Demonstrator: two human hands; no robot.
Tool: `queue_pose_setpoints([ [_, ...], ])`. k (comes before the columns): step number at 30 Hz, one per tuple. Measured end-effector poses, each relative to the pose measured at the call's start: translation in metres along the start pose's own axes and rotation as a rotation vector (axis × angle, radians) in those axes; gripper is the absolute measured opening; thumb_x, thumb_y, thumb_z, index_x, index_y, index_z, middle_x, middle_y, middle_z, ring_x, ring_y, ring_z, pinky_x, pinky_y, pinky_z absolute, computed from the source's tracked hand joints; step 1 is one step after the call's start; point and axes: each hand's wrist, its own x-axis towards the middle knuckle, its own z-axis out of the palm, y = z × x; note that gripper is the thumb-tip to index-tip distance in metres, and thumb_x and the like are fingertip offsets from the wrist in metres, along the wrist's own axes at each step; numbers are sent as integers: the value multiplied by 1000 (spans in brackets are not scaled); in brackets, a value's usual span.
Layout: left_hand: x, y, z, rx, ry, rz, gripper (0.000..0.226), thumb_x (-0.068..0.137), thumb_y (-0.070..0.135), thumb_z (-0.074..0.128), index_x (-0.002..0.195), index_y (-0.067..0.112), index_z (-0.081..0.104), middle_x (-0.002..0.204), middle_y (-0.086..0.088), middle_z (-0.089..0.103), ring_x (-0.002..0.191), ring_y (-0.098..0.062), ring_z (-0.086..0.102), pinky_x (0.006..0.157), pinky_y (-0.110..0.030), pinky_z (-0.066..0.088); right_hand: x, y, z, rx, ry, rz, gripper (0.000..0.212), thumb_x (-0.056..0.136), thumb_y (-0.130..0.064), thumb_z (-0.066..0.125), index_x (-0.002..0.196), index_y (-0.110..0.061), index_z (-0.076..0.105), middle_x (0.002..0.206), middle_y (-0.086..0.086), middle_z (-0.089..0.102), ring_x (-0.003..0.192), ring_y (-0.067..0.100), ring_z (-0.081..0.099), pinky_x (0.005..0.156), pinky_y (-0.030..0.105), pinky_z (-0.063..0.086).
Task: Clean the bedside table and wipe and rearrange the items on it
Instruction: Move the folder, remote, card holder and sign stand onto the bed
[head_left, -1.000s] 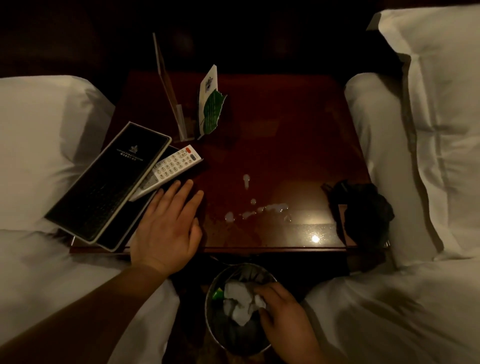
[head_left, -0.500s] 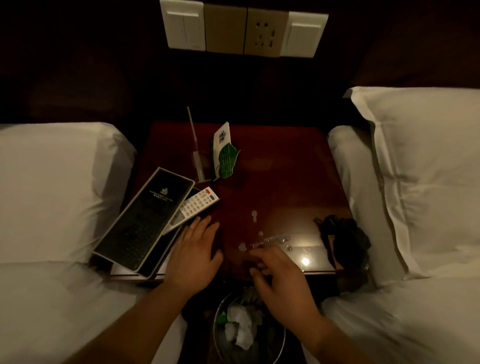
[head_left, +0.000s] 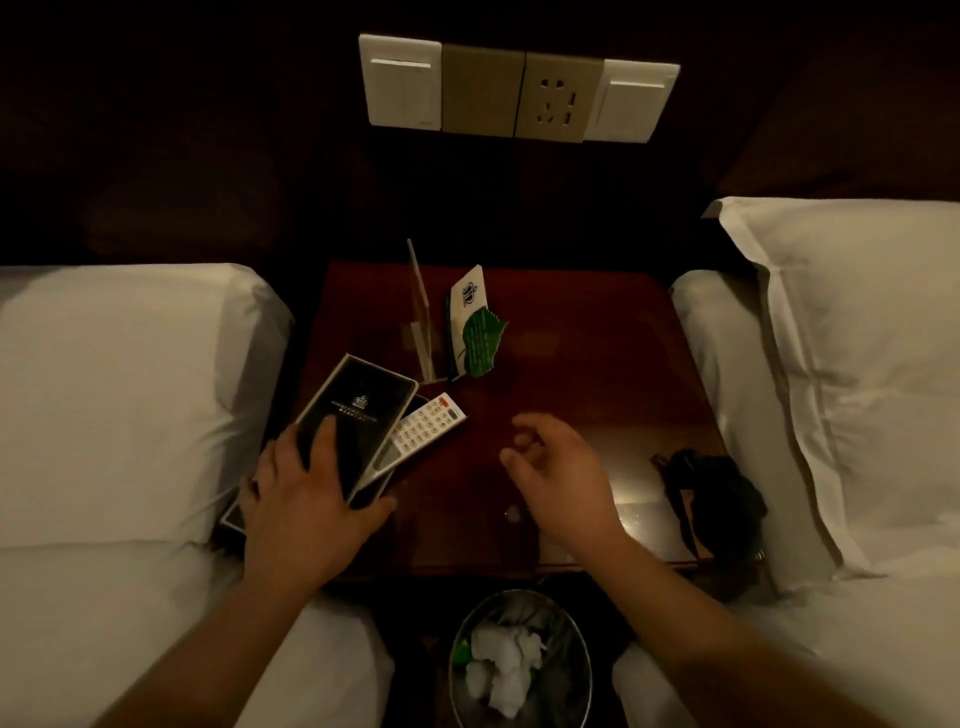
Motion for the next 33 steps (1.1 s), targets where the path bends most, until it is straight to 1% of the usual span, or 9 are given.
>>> queue_pose_setpoints([
  [2,9,-12,1,-6,-84,-58,121,62,80,64,156,26,12,157,-20,24,143,-41,26,111,-61,30,26,-8,4,66,2,80,47,87,-39,66,131,-29,51,106,-13,60,80,1,62,65,19,53],
  [4,16,-21,1,-13,-134,-117,123,60,88,57,156,31,6,159,-15,20,144,-38,24,112,-60,30,53,-17,11,162,-6,194,61,86,-45,67,139,-25,43,117,-7,59,94,12,65,77,37,59],
  [8,20,-35,-1,-87,-185,-272,130,55,92,57,156,30,5,155,-15,32,137,-39,38,109,-55,37,95,-31,24,305,8,363,75,84,-47,69,144,-18,35,121,6,60,104,26,64,82,49,58],
  [10,18,-38,-1,-64,-178,-277,134,52,91,60,157,27,8,151,-16,37,134,-38,42,107,-53,38,109,-35,29,329,33,403,70,86,-46,68,141,-16,39,107,4,62,88,22,66,73,47,61],
  [14,12,-38,-2,-155,-227,-335,140,37,94,61,152,23,25,143,-17,46,130,-39,46,104,-53,42,127,-33,38,348,72,430,38,93,-32,63,125,-15,53,107,9,65,78,23,69,64,42,63],
  [18,-12,-40,4,-535,-262,-447,107,39,79,77,124,16,60,120,-8,67,110,-27,64,96,-46,53,129,-20,32,371,91,430,10,96,-16,55,101,-22,49,88,3,61,64,20,69,65,44,63],
  [21,-29,-31,9,-697,-271,-549,84,51,61,89,117,15,63,111,-4,71,99,-23,69,91,-44,56,122,-6,22,421,71,397,8,97,-13,54,91,-17,52,87,-1,59,72,17,69,67,39,63],
  [27,-40,-4,6,-951,-168,-577,60,66,31,91,116,15,63,104,-3,73,92,-19,70,79,-35,56,98,3,11,585,19,357,6,99,-9,51,101,-9,56,97,5,63,90,23,69,71,38,62],
  [33,-53,5,-2,-1220,-92,-549,50,66,20,90,111,20,69,95,0,78,81,-13,75,63,-24,59,75,-5,-7,654,66,230,8,99,-11,51,94,-12,57,99,5,66,93,22,71,72,36,62],
])
